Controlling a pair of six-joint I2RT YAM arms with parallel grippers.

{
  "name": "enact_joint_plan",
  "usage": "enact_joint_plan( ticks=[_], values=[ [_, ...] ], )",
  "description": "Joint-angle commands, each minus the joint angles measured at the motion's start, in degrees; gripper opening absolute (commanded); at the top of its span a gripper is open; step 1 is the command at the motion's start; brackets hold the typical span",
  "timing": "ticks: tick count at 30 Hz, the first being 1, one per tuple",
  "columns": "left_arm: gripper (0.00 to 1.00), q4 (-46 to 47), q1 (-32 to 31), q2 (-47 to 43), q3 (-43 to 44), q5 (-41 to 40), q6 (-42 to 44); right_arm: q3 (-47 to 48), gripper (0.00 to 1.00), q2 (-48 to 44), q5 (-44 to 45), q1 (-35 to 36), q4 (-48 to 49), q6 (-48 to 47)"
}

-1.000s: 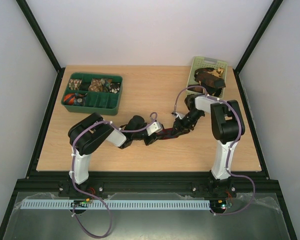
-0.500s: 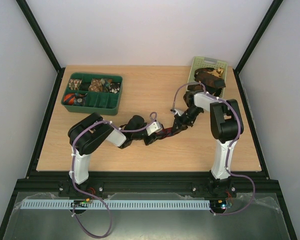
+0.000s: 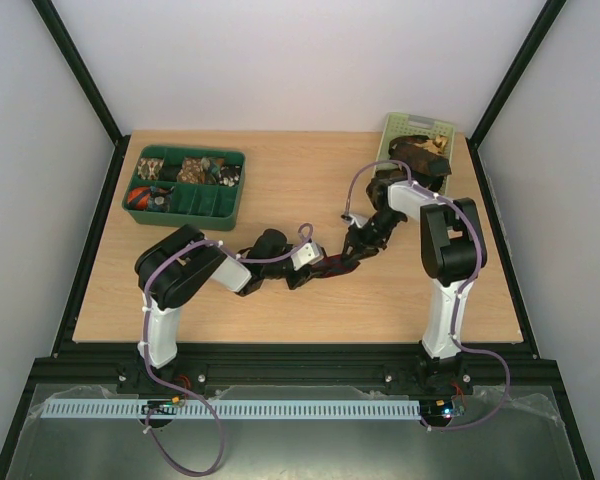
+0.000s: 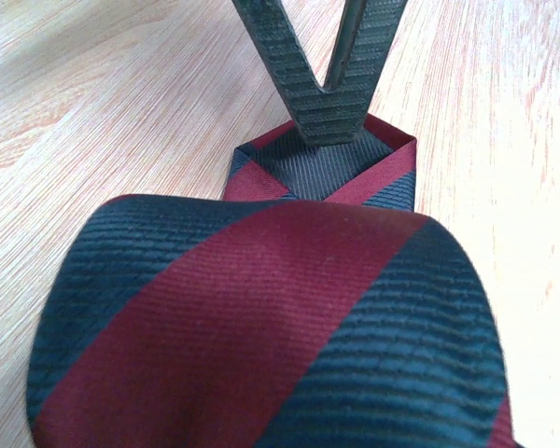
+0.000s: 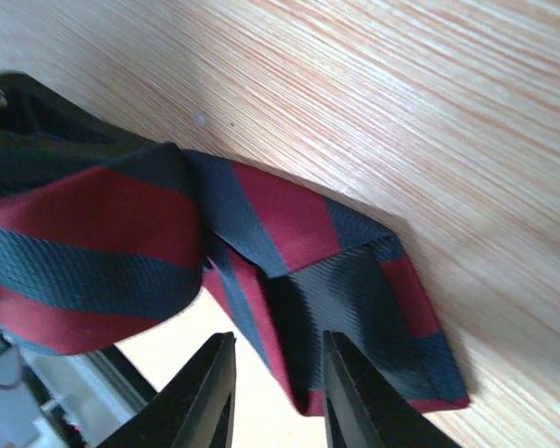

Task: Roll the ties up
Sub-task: Roll the tie at the center of the board.

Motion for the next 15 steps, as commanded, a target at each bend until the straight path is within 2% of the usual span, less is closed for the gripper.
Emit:
enact_joint_plan(
  ticks=[1,6,15],
  values=[
    [0.26,-7.8,0.5,2.1,-1.4,-0.6,1.5,0.3,0.22,-1.1,-7.8,0.6,-1.5,2.5],
    [0.26,-7.9,0.6,1.7,-1.2,-0.5,0.8,-5.1,0.13,0.3,-8.6,2.3,3.7,6.0],
    [0.25,-6.9,2.5,-0.1,-0.4,1.8,-0.7,-7.9,0.1,5.6,0.2,2.1,10.7,9.0]
  ],
)
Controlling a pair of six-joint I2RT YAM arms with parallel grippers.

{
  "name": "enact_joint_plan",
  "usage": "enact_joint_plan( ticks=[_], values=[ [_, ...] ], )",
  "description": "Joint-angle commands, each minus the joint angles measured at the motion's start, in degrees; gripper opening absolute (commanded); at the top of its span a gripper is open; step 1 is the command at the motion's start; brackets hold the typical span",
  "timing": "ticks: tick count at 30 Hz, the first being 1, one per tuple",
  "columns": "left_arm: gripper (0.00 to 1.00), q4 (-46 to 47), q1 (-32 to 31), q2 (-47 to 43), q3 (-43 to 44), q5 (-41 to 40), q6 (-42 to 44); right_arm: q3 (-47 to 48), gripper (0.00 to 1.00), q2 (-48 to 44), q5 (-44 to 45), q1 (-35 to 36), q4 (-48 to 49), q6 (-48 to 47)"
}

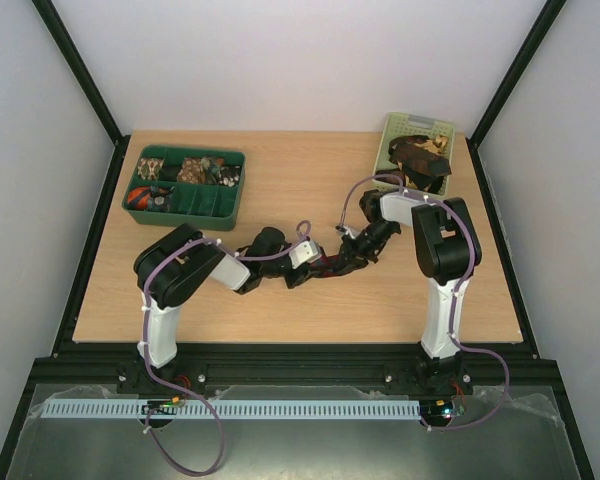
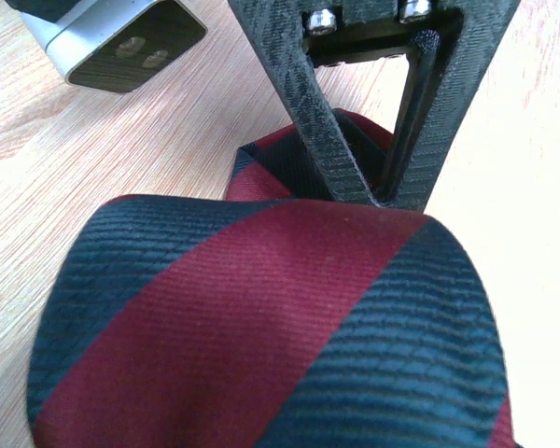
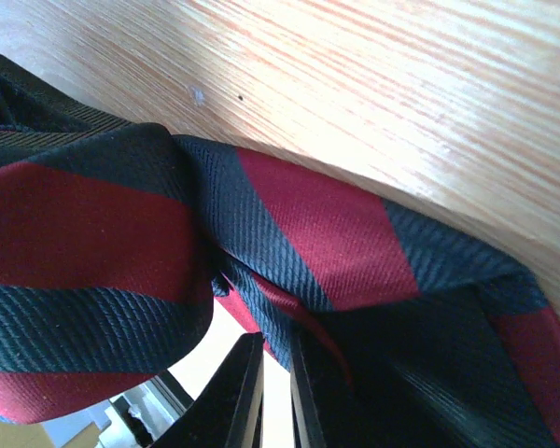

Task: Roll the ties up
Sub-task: Roll the tie at the center of the board.

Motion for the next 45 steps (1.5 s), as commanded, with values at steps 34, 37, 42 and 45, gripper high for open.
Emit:
enact_joint_plan(
  ticks=[34,37,42,45],
  values=[
    [0.24,-25.9,2.8,4.4,5.3,1.9,17.5,4.2,0.61,-3.2,-11.8,-4.8,-4.5,-2.3],
    [0.24,-26.3,2.6,4.3,5.1,1.8,17.7,4.4,0.61,-4.1,-15.5,-4.7,-4.8,-1.5],
    [0.24,-26.7,2.2,4.3,5.2,1.7,17.7,4.4,0.57,-3.4,-15.7,-2.2,-1.5,2.1],
    [0.25,-26.9,2.1,4.3,5.1,1.7,18.0,4.7,0.51,-2.4,-14.1,-0.9,0.2,3.7]
  ],
)
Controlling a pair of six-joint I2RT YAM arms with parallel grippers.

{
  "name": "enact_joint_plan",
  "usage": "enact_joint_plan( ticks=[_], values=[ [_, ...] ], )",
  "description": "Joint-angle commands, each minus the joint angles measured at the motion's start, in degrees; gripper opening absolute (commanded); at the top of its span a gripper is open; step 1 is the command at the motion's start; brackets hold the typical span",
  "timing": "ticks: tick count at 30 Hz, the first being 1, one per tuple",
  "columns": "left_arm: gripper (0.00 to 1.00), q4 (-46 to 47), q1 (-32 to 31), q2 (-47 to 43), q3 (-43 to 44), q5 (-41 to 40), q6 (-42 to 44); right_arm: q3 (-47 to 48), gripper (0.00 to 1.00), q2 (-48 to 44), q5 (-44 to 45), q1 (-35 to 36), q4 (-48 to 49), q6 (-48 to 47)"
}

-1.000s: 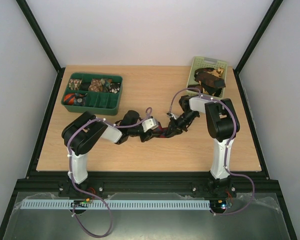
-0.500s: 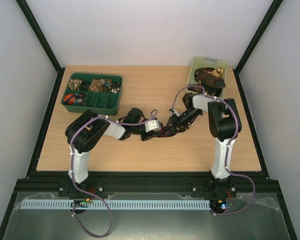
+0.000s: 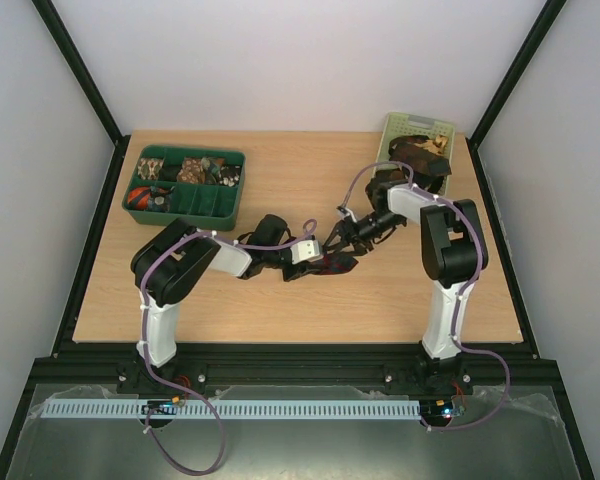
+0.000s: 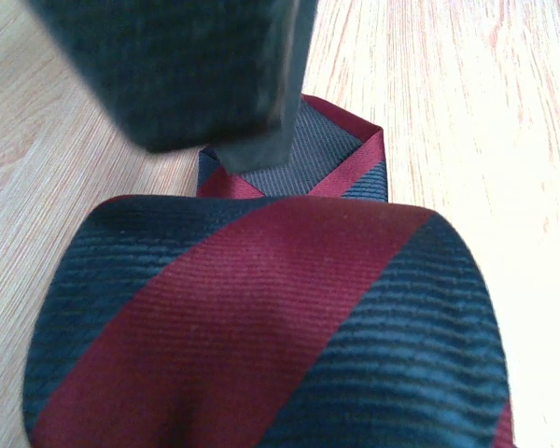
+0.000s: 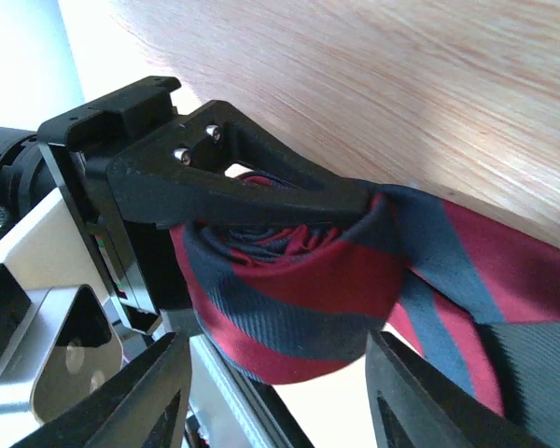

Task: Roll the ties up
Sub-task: Roll the tie at the center of the board.

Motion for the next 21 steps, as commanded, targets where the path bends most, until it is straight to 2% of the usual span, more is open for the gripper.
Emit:
enact_joint_plan(
  ticks=[1,6,8,10,12,15,17,20,21],
  values=[
    [0.25,-11.7,-0.5,4.3,-2.0,-5.2,2.0,1.5,0.5,0.8,0.2,2.0,0.4,2.5],
    [0.25,-12.1,-0.6,4.5,-1.5,-5.4,1.7,0.4,0.35,2.0,2.6,2.5,0.5,1.4],
    [0.25,-12.1,-0.6,4.6,-1.5,-5.4,1.5,-0.6,0.36,2.1,2.9,2.6,0.0,0.6],
    [0.25,-12.1,-0.7,4.6,-1.4,-5.1,1.3,-1.6,0.43,1.7,2.9,2.6,-0.2,-0.2],
    [0.25,-12.1,-0.6,4.7,-1.4,-5.2,1.2,-2.5,0.42,1.1,2.7,2.6,0.2,-0.6],
    [0.25,-12.1,-0.7,4.8,-1.2,-5.1,1.0,-3.1,0.25,0.9,3.8,2.6,1.6,-0.4],
    [0.25,-12.3,-0.7,4.9,-1.0,-5.0,1.0,-3.0,0.17,1.3,4.5,2.5,1.9,-0.1],
    [0.26,-12.5,-0.6,5.1,-0.7,-5.1,0.8,-2.9,0.13,1.8,4.6,2.5,1.5,-0.6],
    [0.26,-12.6,-0.6,5.0,-0.6,-5.0,0.7,-3.0,0.08,1.6,4.7,2.6,1.7,-0.7]
  ],
)
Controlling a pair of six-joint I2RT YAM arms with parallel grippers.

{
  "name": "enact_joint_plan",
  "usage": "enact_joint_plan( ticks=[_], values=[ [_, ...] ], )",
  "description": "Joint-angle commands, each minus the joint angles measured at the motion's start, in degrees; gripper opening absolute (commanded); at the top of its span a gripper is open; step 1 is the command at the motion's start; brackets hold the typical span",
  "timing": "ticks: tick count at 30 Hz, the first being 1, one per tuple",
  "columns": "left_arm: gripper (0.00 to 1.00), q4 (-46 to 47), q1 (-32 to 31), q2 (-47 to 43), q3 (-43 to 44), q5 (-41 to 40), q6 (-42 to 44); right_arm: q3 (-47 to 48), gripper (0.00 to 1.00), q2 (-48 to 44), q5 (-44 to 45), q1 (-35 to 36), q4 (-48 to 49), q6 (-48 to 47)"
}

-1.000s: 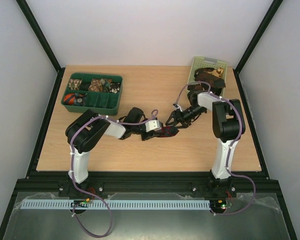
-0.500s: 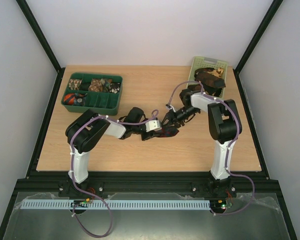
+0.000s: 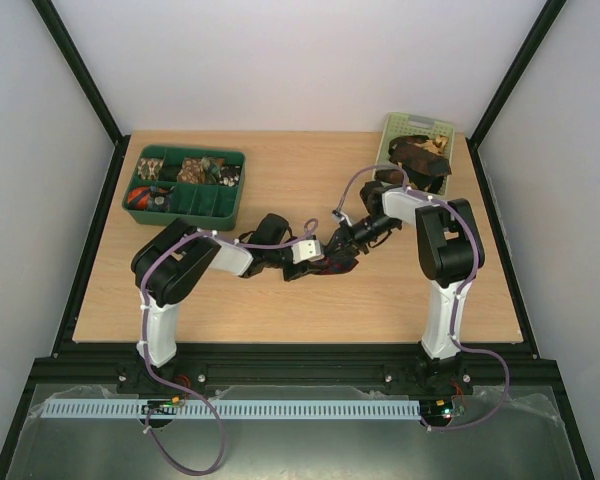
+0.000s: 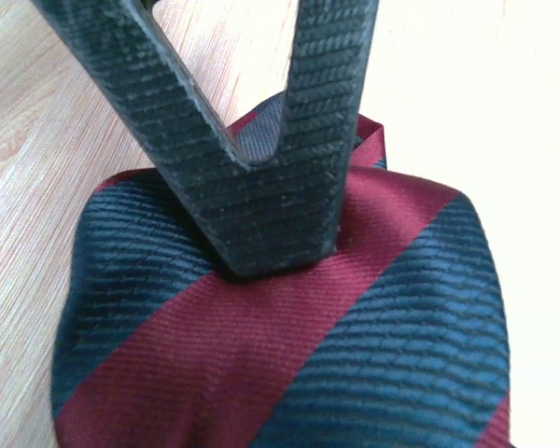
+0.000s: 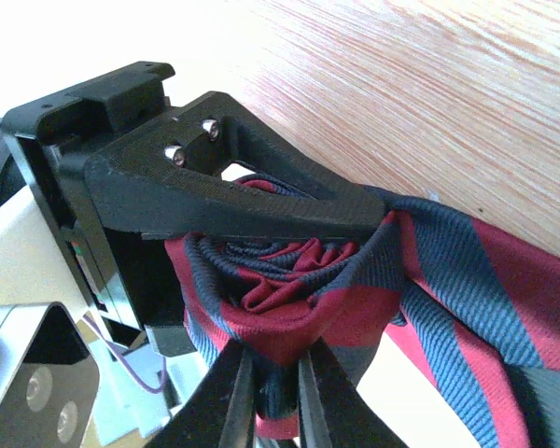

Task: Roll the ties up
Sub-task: Roll the tie at the center of the board.

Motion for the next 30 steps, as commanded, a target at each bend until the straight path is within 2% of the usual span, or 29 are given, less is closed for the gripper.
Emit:
enact_joint_plan(
  ticks=[1,5,9,11,14,25,30],
  values=[
    [0.26,-10.9,-0.2,5.0,-1.5,-4.6,0.5,-1.7,0.03,0.5,5.1,0.1,-1.3,-0.7],
    [0.35,-10.1,0.0,4.3,-1.3,-3.3,-1.3,-2.7,0.01,0.6,8.6,0.1,-0.7,-0.5],
    [0.58,-7.6,0.4,2.2,-1.1,0.2,-3.8,-4.3,0.01,0.4,13.6,-0.1,-0.1,-1.3],
    [0.65,-5.5,0.4,1.2,-0.6,1.1,-5.7,-5.2,0.01,0.3,15.5,-0.2,0.2,-1.6],
    [0.68,-3.0,0.0,0.8,0.6,2.5,-8.3,-6.5,0.01,0.2,18.5,-0.4,1.1,-1.7],
    [0.68,2.3,-3.1,3.1,1.8,5.1,-11.6,-9.1,0.01,-0.1,23.5,-0.6,3.3,-2.6],
    [0.64,3.5,-3.4,5.2,3.4,4.5,-12.3,-9.6,0.01,0.8,25.3,-0.1,4.4,-3.4]
  ],
)
